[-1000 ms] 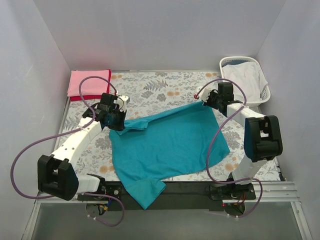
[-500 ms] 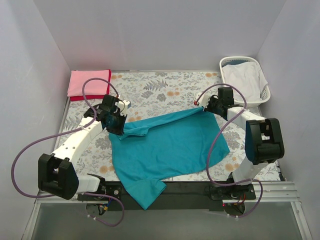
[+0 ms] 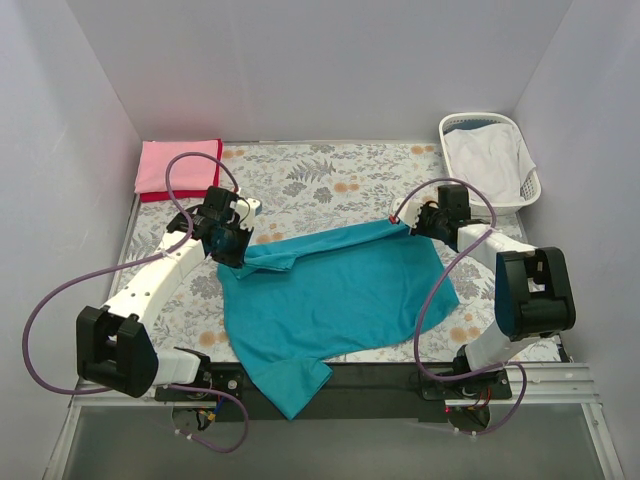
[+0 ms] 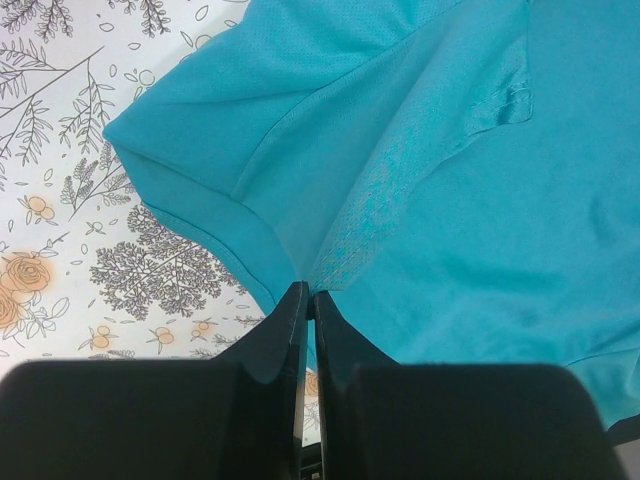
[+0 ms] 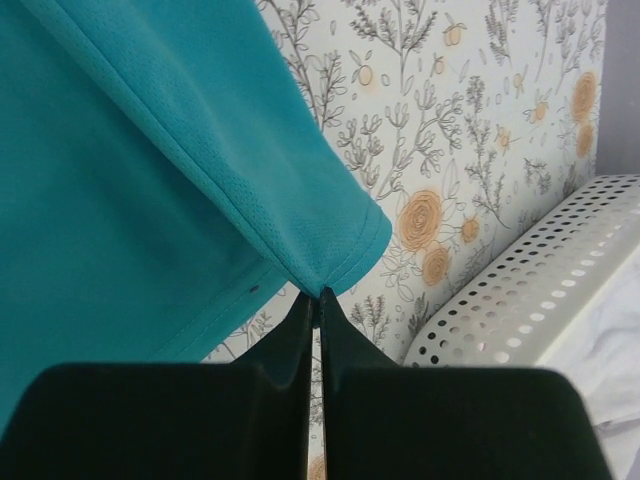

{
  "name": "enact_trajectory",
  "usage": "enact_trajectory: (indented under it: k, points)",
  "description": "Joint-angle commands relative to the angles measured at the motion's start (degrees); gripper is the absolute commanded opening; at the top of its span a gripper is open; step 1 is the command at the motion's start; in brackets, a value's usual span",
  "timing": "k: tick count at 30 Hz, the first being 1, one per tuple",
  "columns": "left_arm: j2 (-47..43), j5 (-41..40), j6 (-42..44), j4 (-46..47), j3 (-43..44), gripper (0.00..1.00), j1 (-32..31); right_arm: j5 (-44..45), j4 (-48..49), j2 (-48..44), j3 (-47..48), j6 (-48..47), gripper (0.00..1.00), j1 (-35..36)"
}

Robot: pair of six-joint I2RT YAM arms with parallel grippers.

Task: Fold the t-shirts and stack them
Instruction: Fold the tshirt

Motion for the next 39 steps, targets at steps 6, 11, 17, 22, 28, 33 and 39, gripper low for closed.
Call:
enact_trajectory:
  k: [6,11,17,22,28,33,39]
  points:
    - [-1.3,-0.3,2.8,-1.8,-0.8,0.00,-0.3,-0.4,0.0,-2.6,-3.6,-3.9,0.01,-0.3]
    - [-0.5,1.2,3.5,-2.1,-1.3,0.00,-0.3,0.5,-1.5,-2.4,-4.6,-4.9,0.01,-0.3]
    - [-0.6,2.4,4.8,-2.8,-2.6,0.00,-0.4,0.2,-1.9,-2.6,-5.2,-5.6,0.01,-0.3]
    - [0.4,4.0,5.6,-3.6,-3.9,0.00,-0.7,0.2,-2.9,-2.3,-5.5,-6.6,0.01,-0.3]
    - [0.3,5.6,6.9,-4.9,-5.7,0.00,-1.8,0.8,-4.8,-3.1,-7.0,-9.6,0.01,-0.3]
    - [0.2,5.6,6.4,-5.8,-5.6,0.29,-2.4,2.0,-8.8,-3.3,-4.7,-9.4,0.37,-0.3]
    - [-1.2,5.3,4.9,-5.8,-0.5,0.48,0.0,-1.0,-19.3,-7.8,2.9,-5.1,0.60,-0.5]
